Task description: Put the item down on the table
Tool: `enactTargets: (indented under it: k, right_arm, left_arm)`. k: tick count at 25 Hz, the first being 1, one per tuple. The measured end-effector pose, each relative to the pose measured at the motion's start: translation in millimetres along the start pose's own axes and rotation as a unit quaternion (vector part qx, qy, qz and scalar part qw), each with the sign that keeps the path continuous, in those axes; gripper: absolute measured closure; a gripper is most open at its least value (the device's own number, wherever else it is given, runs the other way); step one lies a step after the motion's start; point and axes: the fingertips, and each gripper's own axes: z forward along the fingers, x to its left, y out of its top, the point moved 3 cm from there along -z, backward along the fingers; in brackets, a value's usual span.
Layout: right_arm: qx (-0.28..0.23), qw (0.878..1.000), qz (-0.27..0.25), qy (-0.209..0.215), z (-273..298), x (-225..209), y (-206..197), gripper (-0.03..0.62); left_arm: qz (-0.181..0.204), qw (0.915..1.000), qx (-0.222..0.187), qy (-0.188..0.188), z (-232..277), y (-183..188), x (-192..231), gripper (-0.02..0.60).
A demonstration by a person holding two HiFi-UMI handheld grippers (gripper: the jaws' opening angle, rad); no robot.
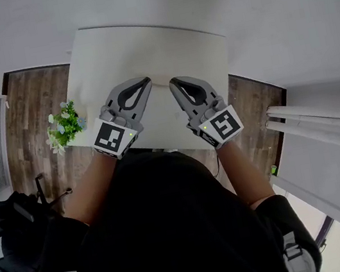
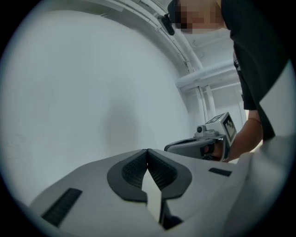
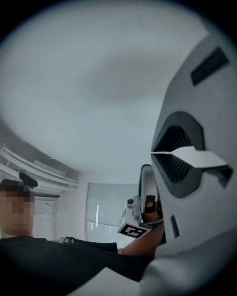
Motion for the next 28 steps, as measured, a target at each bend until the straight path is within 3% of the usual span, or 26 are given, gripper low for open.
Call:
enactTargets:
  k: [10,14,28]
  right_arm:
    - [-0.052,0.998,-0.03,0.009,-12,5,30,0.592]
    - [-0.051,0.998,-0.027,0.003,-14,3,31,0.592]
    - [-0.053,0.998,-0.027,-0.001,-17,3,33,0.592]
  left_arm:
    - [0.0,1.0,-0.002,0.005,5,19,-8,0.588]
    - [0.005,0.9998,-0.013,-0.012,7,20,-14,0.588]
    - [0.004,0.9997,-0.013,-0.021,9,20,-17,0.588]
